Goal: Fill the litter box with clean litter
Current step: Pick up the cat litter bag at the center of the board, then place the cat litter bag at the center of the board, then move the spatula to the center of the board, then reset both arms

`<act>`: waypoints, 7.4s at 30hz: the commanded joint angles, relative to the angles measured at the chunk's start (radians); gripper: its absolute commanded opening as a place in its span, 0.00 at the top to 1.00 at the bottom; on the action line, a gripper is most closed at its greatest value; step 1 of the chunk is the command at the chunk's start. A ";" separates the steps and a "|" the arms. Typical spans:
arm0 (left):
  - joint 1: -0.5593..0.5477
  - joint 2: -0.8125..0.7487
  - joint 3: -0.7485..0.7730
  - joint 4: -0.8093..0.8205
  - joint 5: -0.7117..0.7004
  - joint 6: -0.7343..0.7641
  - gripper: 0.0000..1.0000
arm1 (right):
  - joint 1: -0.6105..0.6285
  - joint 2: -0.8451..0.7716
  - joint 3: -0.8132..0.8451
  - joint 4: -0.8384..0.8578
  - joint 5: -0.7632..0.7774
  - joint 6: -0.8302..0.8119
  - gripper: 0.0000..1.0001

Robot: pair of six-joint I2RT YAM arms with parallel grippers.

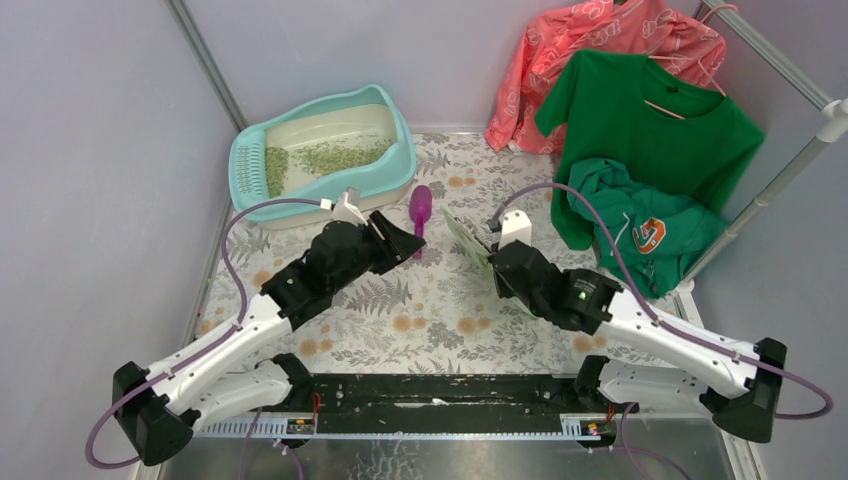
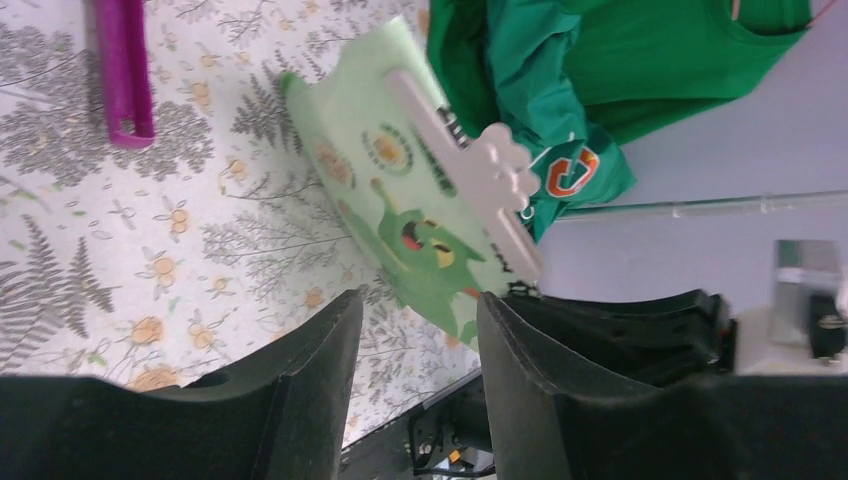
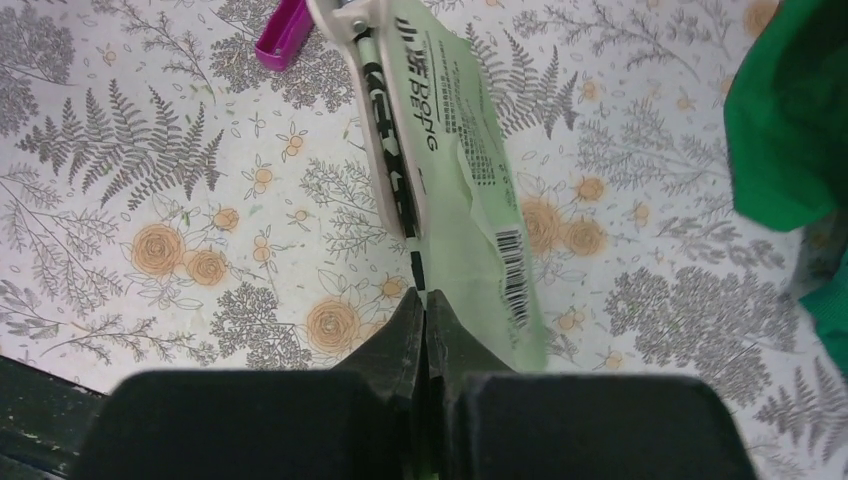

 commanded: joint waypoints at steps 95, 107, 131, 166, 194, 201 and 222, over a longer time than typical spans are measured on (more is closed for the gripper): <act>0.167 -0.228 -0.014 -0.476 -0.300 0.161 0.01 | -0.221 1.218 0.788 0.187 -0.138 0.091 0.39; 0.168 -0.230 -0.054 -0.442 -0.293 0.163 0.01 | -0.300 1.072 0.590 0.224 -0.037 0.063 0.86; 0.326 -0.103 -0.287 -0.053 -0.329 0.150 0.01 | -0.429 0.376 0.105 0.498 -0.357 -0.170 0.00; 0.622 -0.638 -0.646 0.288 -0.186 0.573 0.01 | -0.445 -0.624 -0.728 0.719 0.240 -0.236 0.00; 0.625 -0.474 -0.712 0.641 -0.103 0.823 0.01 | -0.445 -0.832 -0.940 1.080 0.359 -0.455 0.00; 0.626 -0.492 -0.720 0.645 -0.089 0.828 0.01 | -0.445 -0.717 -0.999 1.279 0.357 -0.543 0.00; 0.626 -0.457 -0.732 0.714 -0.059 0.862 0.01 | -0.598 0.344 -0.945 2.137 0.257 -0.458 0.00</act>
